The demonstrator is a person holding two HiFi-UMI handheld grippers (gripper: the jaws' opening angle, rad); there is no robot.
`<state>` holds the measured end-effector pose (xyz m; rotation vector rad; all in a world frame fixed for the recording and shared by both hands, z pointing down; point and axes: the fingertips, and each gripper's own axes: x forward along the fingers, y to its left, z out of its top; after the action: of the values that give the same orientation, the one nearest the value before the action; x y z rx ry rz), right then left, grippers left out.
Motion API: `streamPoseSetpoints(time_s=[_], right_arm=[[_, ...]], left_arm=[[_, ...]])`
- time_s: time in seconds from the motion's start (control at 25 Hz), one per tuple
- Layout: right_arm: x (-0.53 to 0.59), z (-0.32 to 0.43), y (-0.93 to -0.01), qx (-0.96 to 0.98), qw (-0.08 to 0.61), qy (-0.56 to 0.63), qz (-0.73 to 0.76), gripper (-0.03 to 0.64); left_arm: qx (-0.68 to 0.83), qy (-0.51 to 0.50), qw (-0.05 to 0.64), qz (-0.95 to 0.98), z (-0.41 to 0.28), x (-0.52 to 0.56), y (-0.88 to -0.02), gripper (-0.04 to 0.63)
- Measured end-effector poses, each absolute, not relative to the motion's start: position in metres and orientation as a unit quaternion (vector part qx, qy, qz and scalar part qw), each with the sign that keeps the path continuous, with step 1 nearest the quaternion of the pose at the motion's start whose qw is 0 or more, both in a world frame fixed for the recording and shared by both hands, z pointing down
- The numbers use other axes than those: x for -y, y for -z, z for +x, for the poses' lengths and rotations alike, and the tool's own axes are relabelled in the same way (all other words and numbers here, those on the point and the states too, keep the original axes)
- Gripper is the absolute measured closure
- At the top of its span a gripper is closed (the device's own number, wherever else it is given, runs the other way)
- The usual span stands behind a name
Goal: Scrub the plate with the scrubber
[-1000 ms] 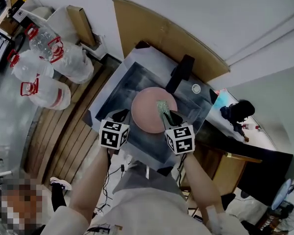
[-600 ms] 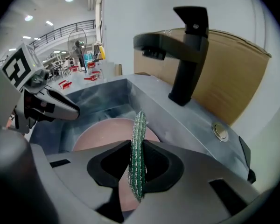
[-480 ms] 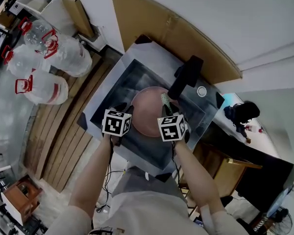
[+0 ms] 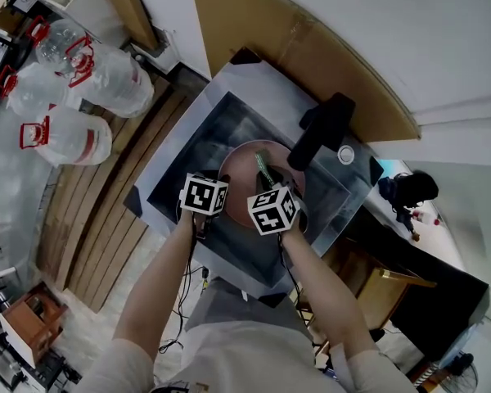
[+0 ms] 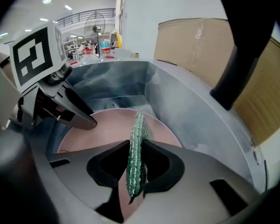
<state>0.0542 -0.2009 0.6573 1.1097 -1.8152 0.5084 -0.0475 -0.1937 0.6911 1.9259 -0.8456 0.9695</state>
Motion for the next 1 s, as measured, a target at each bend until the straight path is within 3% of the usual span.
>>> streamPoseSetpoints(time_s=[0.44,1.0], right_arm=[[0.191,0.016,-0.690,0.778,0.488,-0.193,0.345,0.497],[0.104,-0.024,-0.692,0.826,0.540,-0.143,0.072,0.491]], left_arm=[[0.367,-0.297,0.476,0.742,-0.051,0.205,-0.696,0.563],[0.369,-0.275,0.501,0.733,-0.053,0.204,-0.697,0.563]])
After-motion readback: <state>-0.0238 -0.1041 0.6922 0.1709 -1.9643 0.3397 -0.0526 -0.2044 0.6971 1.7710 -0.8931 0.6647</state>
